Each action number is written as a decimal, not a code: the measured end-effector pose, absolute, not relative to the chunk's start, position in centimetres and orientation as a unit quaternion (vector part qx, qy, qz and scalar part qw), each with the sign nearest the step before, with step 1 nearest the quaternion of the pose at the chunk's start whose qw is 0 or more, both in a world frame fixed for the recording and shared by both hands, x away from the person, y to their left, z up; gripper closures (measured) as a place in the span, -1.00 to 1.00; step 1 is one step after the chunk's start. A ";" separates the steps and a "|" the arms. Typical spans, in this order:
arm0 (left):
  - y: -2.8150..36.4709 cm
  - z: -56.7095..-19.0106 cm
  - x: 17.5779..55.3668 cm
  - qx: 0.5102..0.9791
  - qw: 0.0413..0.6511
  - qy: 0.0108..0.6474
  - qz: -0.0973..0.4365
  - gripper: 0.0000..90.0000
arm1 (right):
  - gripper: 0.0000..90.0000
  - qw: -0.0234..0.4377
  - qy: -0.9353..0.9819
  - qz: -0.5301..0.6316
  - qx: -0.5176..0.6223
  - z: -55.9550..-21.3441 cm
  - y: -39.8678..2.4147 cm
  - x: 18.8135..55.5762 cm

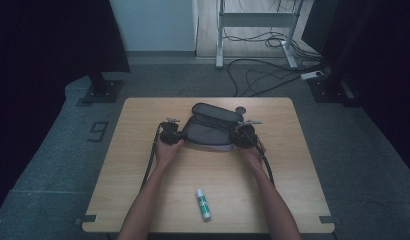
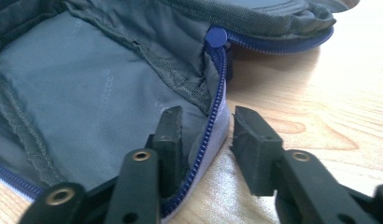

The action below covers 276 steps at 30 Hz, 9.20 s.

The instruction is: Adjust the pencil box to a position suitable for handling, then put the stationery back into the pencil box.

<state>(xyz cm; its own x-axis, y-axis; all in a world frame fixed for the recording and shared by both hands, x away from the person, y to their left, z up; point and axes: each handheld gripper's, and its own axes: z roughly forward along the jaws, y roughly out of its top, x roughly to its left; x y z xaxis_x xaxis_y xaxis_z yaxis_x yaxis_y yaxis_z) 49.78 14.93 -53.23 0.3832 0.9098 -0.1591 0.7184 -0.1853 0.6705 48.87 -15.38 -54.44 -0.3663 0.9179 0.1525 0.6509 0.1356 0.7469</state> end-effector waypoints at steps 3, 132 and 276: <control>14.9 -53.3 49.8 0.758 0.344 0.536 0.138 0.56 | 0.55 0.181 0.734 0.376 0.535 -54.4 -15.2 48.8; 18.6 -50.9 34.2 0.763 0.425 0.467 0.139 -0.24 | -0.05 0.210 0.724 0.488 0.440 -51.2 -16.5 33.4; 20.7 -52.7 32.1 0.782 0.383 0.472 0.140 -0.23 | 0.45 0.144 0.799 0.477 0.336 -49.6 -9.9 27.3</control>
